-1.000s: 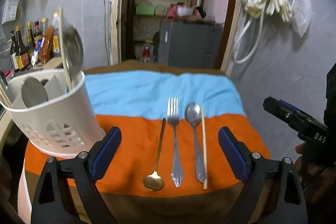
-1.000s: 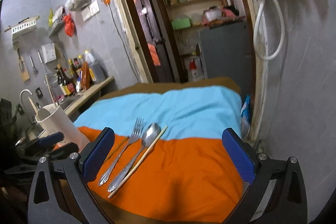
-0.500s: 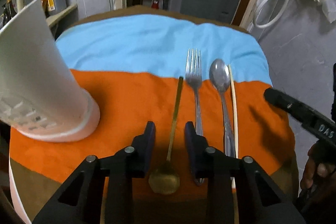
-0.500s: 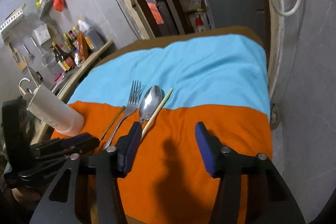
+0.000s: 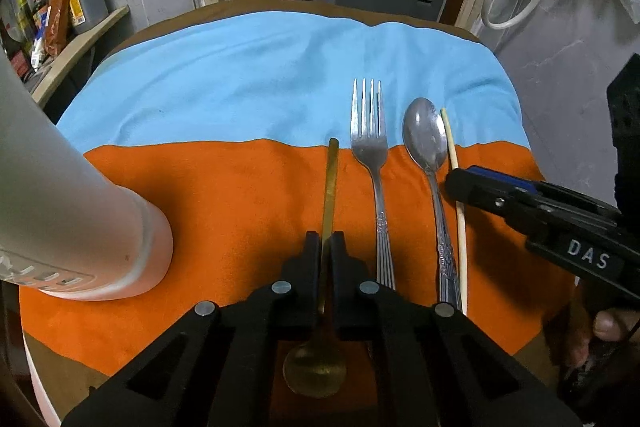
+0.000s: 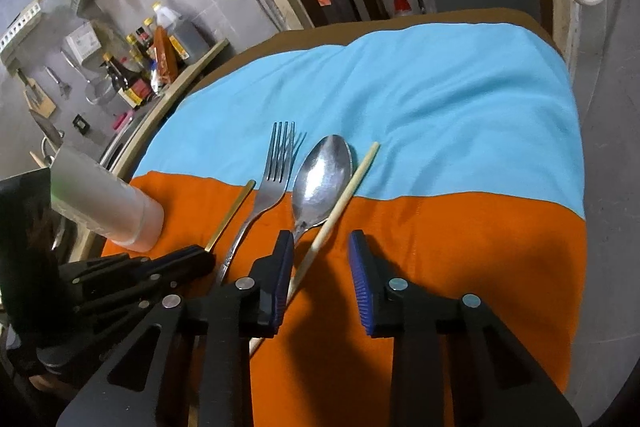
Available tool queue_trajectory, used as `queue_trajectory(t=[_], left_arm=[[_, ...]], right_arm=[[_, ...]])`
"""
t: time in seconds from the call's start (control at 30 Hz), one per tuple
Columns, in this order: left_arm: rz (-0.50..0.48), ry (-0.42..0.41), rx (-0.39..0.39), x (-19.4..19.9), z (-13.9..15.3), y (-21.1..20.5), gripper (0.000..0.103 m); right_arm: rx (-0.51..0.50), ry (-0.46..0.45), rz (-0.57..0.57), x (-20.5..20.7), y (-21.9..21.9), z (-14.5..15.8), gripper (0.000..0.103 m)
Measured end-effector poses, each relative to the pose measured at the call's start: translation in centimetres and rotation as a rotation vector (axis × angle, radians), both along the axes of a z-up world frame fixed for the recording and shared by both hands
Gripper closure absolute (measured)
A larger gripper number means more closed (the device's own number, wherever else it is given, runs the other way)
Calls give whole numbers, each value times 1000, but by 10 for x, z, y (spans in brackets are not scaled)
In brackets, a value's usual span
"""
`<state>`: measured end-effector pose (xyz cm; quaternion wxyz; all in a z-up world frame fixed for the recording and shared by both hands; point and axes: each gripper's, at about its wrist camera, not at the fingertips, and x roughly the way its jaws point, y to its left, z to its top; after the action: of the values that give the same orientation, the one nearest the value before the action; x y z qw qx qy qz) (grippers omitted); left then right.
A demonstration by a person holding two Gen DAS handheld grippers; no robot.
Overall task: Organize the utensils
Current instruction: 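Grasp the gold spoon with the left tool while the right tool grasps the last chopstick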
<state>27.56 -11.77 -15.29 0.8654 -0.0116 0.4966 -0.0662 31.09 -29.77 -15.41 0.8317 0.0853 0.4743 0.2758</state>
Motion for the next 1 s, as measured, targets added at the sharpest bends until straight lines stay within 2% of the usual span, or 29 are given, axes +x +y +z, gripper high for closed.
queue_trajectory(t=[0.17,0.3,0.43,0.7,0.83,1.0], left_arm=[[2,11,-5,4,0,-1,100],[-29,38,38,10,1,-7,100],[-43,55,60,15,0,-11,100],[-63,54,106,19,-3,-20,100],[-50,54,84,18,-4,-17,101],[52,79,-12,12,-1,-3,101]], right_arm=[[-34,3,-3,4,8,0,80],[-54,0,-4,3,9,0,81],[-51,10,-15,4,7,-1,89],[-62,29,-31,5,10,1,89],[-82,31,-30,5,12,2,91],[-107,44,-11,-3,10,4,95]])
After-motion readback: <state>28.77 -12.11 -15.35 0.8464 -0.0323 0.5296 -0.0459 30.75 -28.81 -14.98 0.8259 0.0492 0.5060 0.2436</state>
